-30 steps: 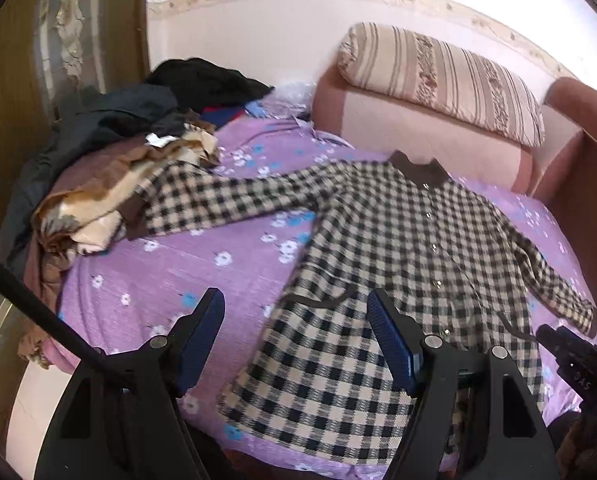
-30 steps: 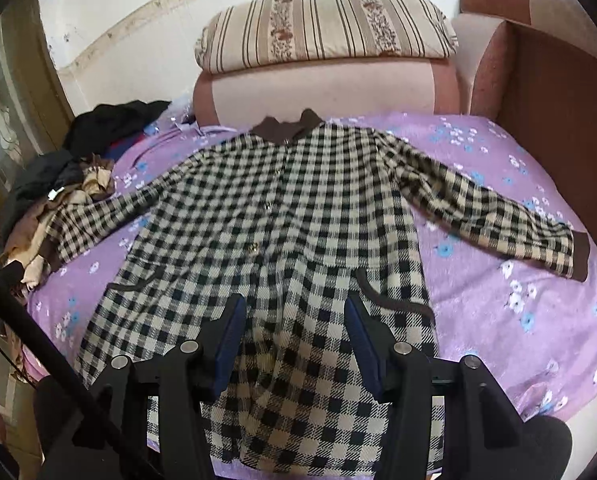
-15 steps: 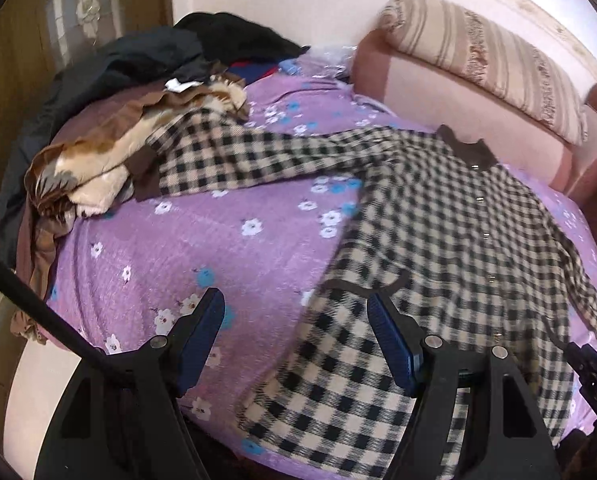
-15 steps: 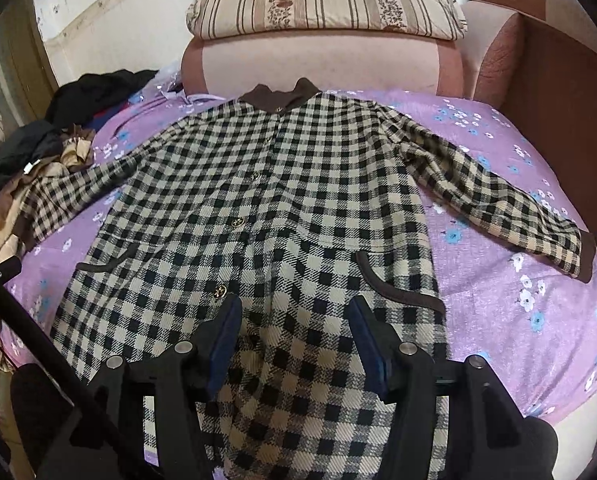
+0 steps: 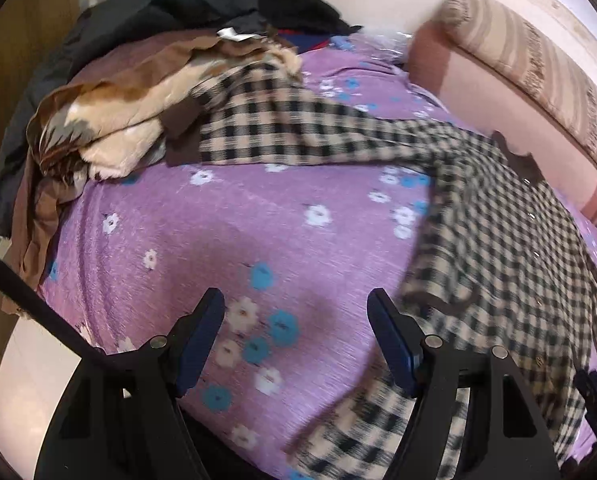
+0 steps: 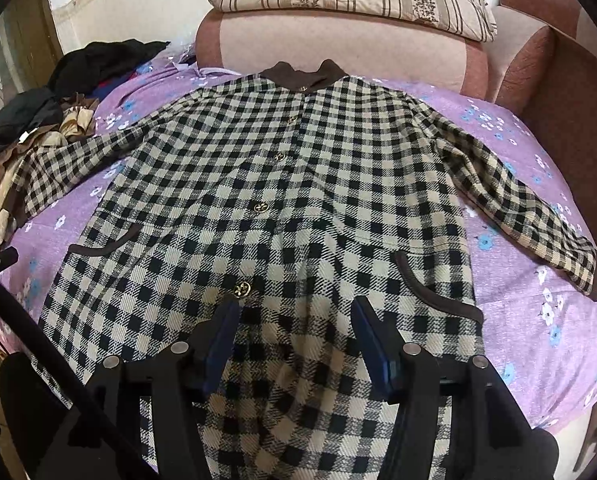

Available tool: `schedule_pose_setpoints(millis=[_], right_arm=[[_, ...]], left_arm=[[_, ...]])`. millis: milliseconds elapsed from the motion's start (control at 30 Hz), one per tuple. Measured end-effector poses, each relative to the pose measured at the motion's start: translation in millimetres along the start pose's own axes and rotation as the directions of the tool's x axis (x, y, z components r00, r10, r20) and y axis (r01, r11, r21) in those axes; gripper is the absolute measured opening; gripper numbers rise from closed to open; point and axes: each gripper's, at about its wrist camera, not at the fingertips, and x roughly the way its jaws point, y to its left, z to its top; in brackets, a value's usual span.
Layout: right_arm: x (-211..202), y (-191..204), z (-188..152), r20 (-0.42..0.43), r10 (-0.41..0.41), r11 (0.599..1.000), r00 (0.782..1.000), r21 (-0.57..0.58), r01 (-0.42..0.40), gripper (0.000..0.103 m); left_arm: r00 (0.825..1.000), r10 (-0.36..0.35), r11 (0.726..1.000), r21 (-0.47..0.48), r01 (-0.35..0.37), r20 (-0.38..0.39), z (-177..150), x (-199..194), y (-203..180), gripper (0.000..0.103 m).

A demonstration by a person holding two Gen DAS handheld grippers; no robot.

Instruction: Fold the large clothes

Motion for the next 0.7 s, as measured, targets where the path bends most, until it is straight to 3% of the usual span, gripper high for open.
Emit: schedule_pose_setpoints(millis=[100,267,400,467,567,700], right_arm=[[4.8,5.7,1.1,-0.01,-0.004,1.0,1.0,-0.016,0.004,0.063],[9.3,10.3,0.7,-0.017,-0.012,0.999,1.0,-0.032,0.012,0.065],[17.5,12.0,-1.7,-0.041,-0.017,1.0,0.999,-0.026,0.016,0.065],[20.7,13.6,-2.8,-0.051,-0.018,0.999,0.999,-0.029,0.016,0.065],[23.7,16.6,-4.5,-0.064,-0.022,0.999,0.998,-0.043,0.019,0.065],[24.4,16.3,-4.0,-0.069,-0.033,0.998,0.997,-0.056,0.03,0.065]], left_arm=[[0.999,0.032,0.999,-0.042,-0.031,0.022,14.2,13.1,26.7,0.073],[0.986,0.143,0.985,-0.107,-0.133,0.091,51.0,37.6,86.6,0.073],[0.986,0.12,0.987,-0.119,-0.106,0.114,74.0,63.7,118.0,0.073],[0.99,0.08,0.994,-0.084,-0.071,0.113,79.5,74.9,118.7,0.073],[0.985,0.121,0.993,-0.011,-0.12,0.121,86.3,89.8,109.4,0.073],[0.98,0.137,0.99,-0.003,-0.138,0.147,101.4,98.4,108.2,0.073]])
